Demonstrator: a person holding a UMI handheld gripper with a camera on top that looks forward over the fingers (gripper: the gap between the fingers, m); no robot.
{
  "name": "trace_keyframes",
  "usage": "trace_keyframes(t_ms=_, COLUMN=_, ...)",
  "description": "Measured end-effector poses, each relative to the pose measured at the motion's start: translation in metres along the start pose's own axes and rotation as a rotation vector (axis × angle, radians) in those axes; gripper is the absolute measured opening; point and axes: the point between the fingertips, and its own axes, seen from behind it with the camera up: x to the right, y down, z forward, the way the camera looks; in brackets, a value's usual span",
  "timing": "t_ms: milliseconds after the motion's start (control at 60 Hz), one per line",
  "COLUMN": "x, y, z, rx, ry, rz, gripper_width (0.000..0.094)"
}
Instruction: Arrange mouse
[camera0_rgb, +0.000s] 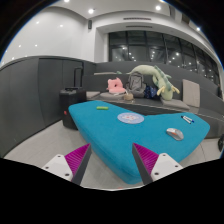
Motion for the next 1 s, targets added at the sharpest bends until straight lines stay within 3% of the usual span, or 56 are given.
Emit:
trace_keyframes(t_ms=150, x=0.027, y=0.005, z=0.003, rx=-0.011, ry=0.035, rz=0.019, gripper_width=0.0843)
trace_keyframes(t_ms=683, x=0.215, y=0.03, z=0.008, rx=-0.036, ry=0.324, rz=0.068, gripper_width=0.0839)
trace_keyframes(t_ms=1000, x=0.297, y=0.041, z=0.025, rx=-0.045, ry=0.404, rz=0.109, gripper_width=0.0838)
